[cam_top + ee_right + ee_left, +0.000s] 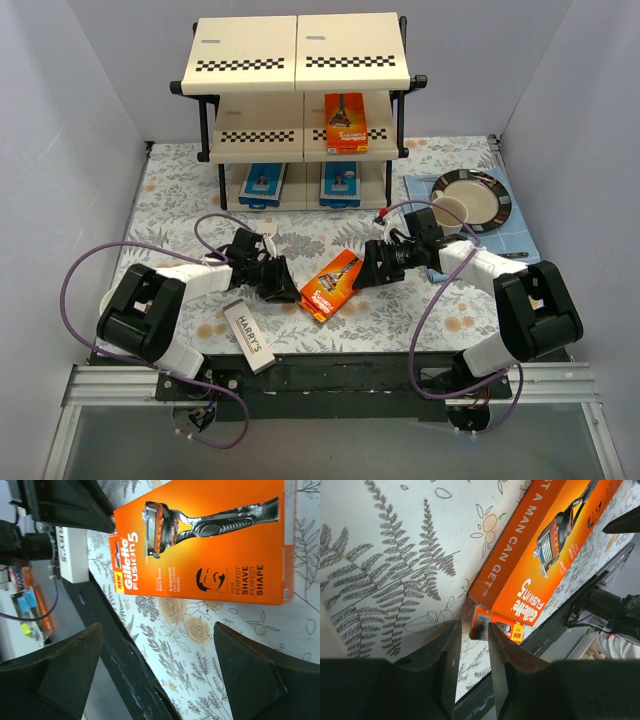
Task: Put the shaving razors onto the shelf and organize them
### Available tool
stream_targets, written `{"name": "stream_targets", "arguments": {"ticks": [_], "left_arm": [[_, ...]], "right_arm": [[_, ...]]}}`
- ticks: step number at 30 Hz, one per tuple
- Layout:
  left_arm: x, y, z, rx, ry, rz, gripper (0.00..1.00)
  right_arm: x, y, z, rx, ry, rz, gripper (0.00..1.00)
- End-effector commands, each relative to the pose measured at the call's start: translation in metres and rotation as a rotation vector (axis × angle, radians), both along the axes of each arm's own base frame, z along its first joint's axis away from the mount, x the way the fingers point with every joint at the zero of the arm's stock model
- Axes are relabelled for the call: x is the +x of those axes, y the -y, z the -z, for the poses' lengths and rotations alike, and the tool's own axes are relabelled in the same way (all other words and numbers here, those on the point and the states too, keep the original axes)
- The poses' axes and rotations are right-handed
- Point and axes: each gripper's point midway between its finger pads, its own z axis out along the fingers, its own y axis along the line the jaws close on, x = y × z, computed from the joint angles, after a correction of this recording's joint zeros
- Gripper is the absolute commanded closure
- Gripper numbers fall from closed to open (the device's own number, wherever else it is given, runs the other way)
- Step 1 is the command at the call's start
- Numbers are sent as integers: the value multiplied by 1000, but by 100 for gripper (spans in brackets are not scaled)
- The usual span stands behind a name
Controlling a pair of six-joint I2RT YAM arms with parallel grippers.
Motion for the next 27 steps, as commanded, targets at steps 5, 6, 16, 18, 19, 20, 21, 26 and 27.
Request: {"name": "stream_targets", "arguments": {"ticks": [5, 6, 16, 18, 19, 20, 21, 26, 27], "left_arm": [[-4, 28, -15, -217, -20, 107, 93], [-8, 32, -23, -264, -37, 127, 97], [25, 54, -63, -386, -159, -57, 100], [34, 57, -62, -391, -199, -106, 100], [39, 59, -63, -398, -198, -122, 100], [42, 61, -65, -408, -205, -131, 100], [44, 63, -65, -414, -208, -132, 100], [52, 72, -75, -442, -199, -128, 100], [53, 76, -81, -462, -179, -111, 100]], "right_arm": [[-6, -5, -8, 227, -118, 22, 5], [-6, -5, -7, 244, -135, 32, 5], [-19, -1, -8, 308, -295, 127, 6], [-17, -3, -12, 317, -366, 167, 5], [-15, -3, -11, 313, -390, 184, 3], [-13, -4, -11, 305, -396, 199, 2], [-10, -6, -13, 302, -390, 198, 2], [-10, -9, -11, 275, -412, 213, 2], [-9, -11, -11, 270, -412, 216, 1]]}}
